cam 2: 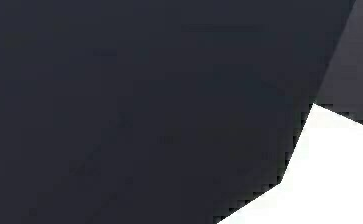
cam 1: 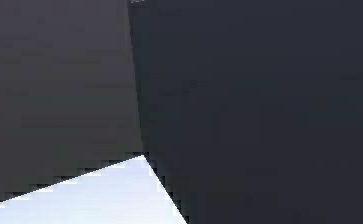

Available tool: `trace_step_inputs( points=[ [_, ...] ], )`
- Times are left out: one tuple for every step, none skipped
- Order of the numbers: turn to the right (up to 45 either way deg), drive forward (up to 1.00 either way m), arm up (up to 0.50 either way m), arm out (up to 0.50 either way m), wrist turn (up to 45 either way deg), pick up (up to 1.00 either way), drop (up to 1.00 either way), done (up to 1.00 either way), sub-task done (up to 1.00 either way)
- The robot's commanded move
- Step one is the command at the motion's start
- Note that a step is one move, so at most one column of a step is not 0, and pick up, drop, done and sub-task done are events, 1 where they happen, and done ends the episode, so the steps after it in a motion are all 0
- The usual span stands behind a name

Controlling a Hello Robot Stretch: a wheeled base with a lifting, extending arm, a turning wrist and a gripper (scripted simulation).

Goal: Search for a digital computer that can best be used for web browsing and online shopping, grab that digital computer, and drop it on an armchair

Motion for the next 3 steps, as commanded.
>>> trace_step_inputs(
  points=[
    [45.0,0.00,0.00,0.00,0.0,0.00,0.00,0.00,0.00],
    [45.0,0.00,0.00,0.00,0.0,0.00,0.00,0.00,0.00],
    [45.0,0.00,0.00,0.00,0.0,0.00,0.00,0.00,0.00]
  ],
)
